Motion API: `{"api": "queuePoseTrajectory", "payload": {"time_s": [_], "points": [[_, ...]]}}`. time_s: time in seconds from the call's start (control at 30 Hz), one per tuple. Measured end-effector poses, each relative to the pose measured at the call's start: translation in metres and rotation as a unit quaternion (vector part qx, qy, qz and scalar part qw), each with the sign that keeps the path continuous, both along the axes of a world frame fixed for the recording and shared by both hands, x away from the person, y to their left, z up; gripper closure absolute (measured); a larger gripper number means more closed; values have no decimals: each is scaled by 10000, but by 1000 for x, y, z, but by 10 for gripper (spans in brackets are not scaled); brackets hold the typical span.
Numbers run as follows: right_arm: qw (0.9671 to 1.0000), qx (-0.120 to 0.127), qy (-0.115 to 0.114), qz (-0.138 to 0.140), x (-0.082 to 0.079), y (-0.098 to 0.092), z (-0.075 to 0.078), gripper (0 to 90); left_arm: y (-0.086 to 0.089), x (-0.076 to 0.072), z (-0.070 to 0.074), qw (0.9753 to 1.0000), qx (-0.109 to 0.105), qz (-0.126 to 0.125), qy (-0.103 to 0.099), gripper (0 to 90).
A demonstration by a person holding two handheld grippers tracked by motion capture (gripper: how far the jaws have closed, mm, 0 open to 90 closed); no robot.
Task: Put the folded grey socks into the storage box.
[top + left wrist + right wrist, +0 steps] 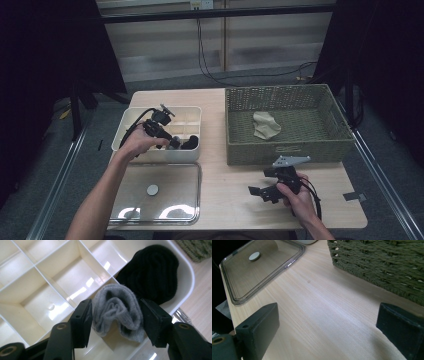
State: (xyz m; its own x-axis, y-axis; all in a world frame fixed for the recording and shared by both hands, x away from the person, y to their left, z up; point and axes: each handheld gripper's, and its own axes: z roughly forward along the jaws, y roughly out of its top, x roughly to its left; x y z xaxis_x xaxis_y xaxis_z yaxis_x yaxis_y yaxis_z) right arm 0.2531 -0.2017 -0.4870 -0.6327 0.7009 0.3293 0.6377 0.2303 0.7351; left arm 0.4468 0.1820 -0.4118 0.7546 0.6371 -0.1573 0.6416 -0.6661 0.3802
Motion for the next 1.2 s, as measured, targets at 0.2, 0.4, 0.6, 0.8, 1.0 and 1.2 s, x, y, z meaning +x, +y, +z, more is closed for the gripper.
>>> {"api": "queuePoseTrajectory", "payload": {"time_s": [0.2, 0.4, 0.6, 0.8, 1.0, 1.2], "points": [[10000, 5, -15, 8, 0, 0, 0, 44, 0, -2, -7, 9996, 222, -34, 146, 650], [10000, -34, 7, 9, 0, 1, -1, 44, -1, -4, -10, 9993, 277, -134, 220, 673], [10000, 8, 16, 6, 0, 1, 0, 42, -6, -3, -20, 9991, 314, -195, 226, 679], [10000, -1, 21, 7, 0, 0, 0, 42, -7, 0, -26, 9990, 294, -180, 283, 676], [10000, -5, 18, 15, 1, 0, 0, 43, -4, -1, -23, 9994, 210, -167, 203, 625], [10000, 12, 22, -16, 2, 0, 0, 43, 6, -2, -14, 9999, -62, -87, 91, 538]]}}
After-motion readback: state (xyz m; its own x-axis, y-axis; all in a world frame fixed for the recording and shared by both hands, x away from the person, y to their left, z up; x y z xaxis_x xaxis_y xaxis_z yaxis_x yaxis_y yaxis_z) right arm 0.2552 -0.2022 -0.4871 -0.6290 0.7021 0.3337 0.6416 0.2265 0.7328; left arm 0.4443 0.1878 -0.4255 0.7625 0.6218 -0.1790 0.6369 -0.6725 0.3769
